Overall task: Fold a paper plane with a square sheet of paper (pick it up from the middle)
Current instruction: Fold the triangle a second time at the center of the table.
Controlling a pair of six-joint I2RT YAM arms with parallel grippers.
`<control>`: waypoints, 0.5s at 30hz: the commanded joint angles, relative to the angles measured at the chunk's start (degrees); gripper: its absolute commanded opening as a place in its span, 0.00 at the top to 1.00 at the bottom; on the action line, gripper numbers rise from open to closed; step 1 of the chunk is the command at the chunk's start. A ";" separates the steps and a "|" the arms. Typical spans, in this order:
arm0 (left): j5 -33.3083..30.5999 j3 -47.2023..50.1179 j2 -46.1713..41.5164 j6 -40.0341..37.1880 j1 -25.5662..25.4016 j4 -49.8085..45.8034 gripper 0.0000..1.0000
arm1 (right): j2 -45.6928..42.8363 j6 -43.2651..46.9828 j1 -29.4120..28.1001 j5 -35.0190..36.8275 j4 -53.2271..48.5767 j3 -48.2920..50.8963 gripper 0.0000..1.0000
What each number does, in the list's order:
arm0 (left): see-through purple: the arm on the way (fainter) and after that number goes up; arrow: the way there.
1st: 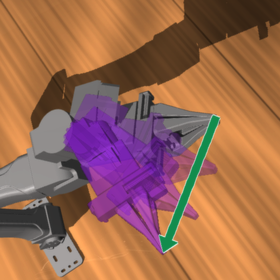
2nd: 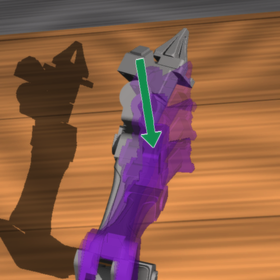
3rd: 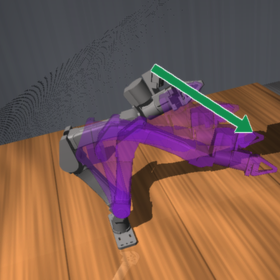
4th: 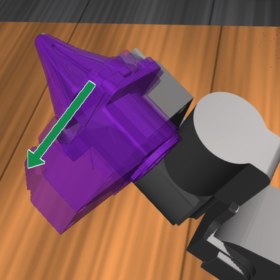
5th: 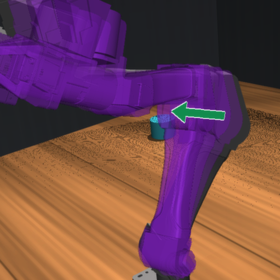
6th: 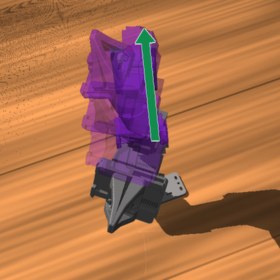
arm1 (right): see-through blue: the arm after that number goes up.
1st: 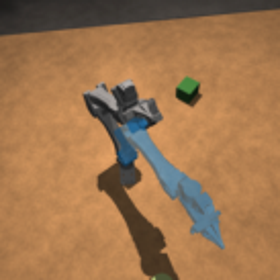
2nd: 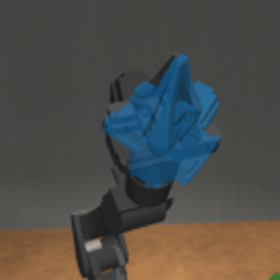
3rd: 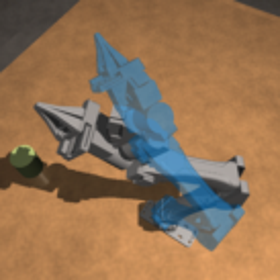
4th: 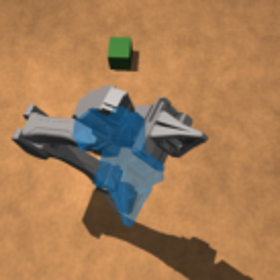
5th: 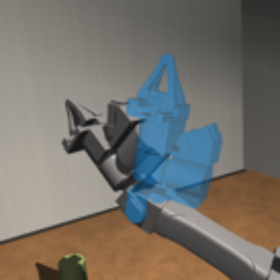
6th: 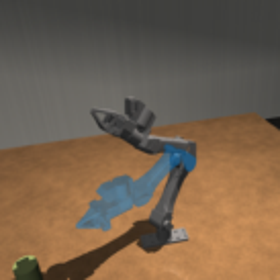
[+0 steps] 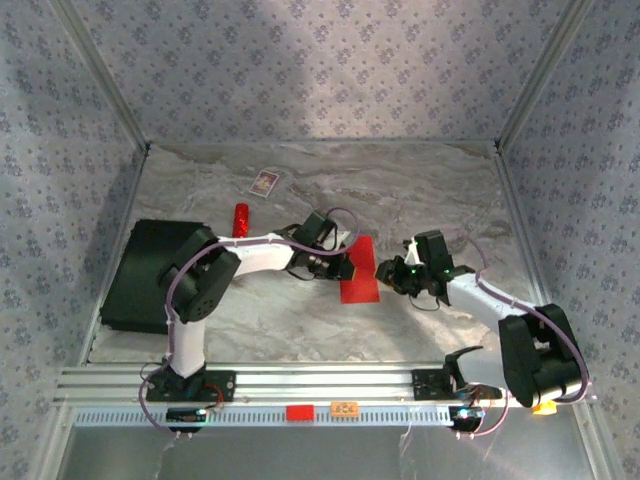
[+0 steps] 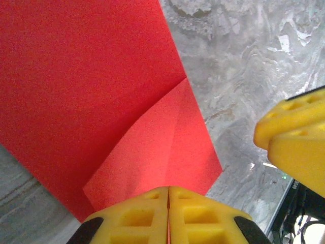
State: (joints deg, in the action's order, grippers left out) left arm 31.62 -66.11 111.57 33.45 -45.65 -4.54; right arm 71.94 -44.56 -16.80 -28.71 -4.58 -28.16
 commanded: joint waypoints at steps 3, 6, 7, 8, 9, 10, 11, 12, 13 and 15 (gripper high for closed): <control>-2.28 -1.78 2.22 -2.24 0.10 -2.74 0.92 | -0.71 -0.86 -0.72 0.70 -4.59 0.50 0.69; -3.05 -0.52 2.57 -2.15 0.10 -2.70 0.93 | -0.36 -0.84 -1.65 0.95 -5.16 0.38 0.68; -2.47 0.30 2.23 -1.79 0.10 -1.53 0.92 | -0.62 -0.94 -1.91 1.44 -5.32 0.45 0.67; -1.64 0.87 1.79 -1.37 0.10 -0.43 0.90 | -0.66 -1.10 -2.05 1.79 -5.33 0.50 0.66; -1.21 1.00 1.28 -1.09 0.07 0.09 0.88 | -0.69 -1.16 -2.07 1.89 -5.15 0.57 0.65; -1.27 0.90 0.62 -0.81 0.08 0.29 0.87 | -0.63 -1.21 -2.10 1.90 -5.02 0.65 0.65; -1.25 0.76 -0.05 -0.46 0.18 0.35 0.86 | -0.53 -1.28 -2.17 1.95 -4.89 0.68 0.65; -0.90 0.38 -1.02 -0.32 0.16 0.32 0.83 | -0.42 -1.28 -2.18 1.90 -4.79 0.71 0.65; -0.69 -0.13 -2.02 -0.34 0.20 0.16 0.81 | -0.41 -1.31 -2.21 1.97 -4.91 0.61 0.65; -1.38 -1.32 -3.65 -0.45 0.27 -0.86 0.78 | -0.39 -1.24 -2.31 2.16 -5.05 0.69 0.64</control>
State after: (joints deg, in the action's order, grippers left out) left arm 29.58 -65.84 112.53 33.04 -45.63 -5.69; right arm 71.77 -45.21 -18.70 -27.73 -8.03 -27.88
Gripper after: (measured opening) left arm 0.216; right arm 0.355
